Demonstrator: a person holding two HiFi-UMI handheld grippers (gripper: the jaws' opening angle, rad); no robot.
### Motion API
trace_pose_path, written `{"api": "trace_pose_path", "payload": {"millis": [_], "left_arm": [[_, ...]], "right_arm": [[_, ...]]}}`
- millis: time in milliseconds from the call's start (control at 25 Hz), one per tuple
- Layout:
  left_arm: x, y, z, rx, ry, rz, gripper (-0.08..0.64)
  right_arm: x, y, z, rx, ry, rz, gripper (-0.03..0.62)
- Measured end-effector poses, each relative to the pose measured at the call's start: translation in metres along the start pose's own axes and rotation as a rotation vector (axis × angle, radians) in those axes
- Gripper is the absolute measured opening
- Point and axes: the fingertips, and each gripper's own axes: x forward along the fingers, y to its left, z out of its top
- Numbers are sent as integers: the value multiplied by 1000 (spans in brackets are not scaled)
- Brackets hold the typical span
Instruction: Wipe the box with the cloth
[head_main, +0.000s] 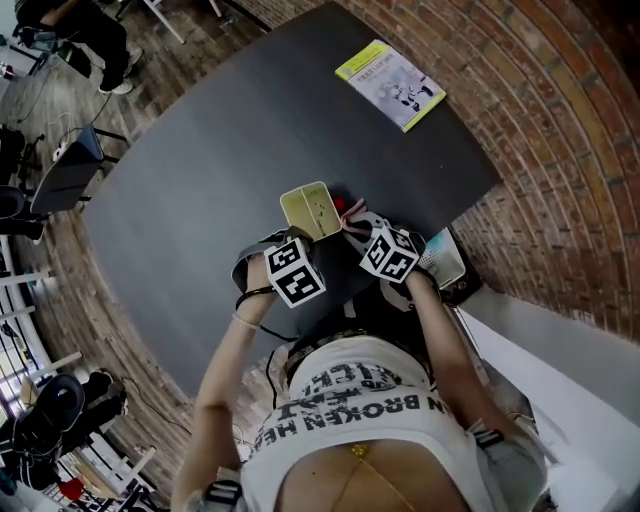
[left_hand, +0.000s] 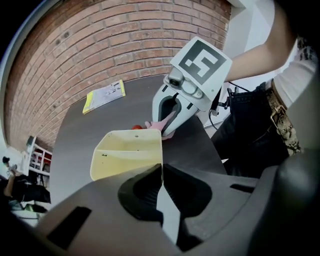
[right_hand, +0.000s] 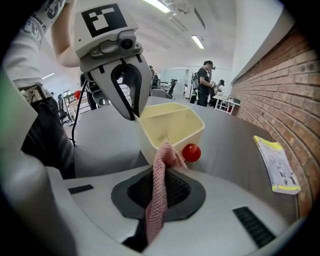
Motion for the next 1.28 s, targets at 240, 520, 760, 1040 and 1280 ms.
{"api": "trace_pose_path", "payload": {"millis": [240,520,760,1040,1280], "left_arm": [[5,-8,14,-175,-69,-37,18],[9,-5,25,-416,-191,-105,20],[6,-3,26,-469,-272,-104,23],[-31,7,24,-182,-357,37,75],[-26,19,-26,257,-90,94,106]], "right_arm": [[-2,11,7,9,-9,29,17],[6,27,22,-19,-38,67,17],[10,45,26,-42,-61,103,17],[3,37,25,6,-68,62,17],[1,37,21,23,-60,48,17]]}}
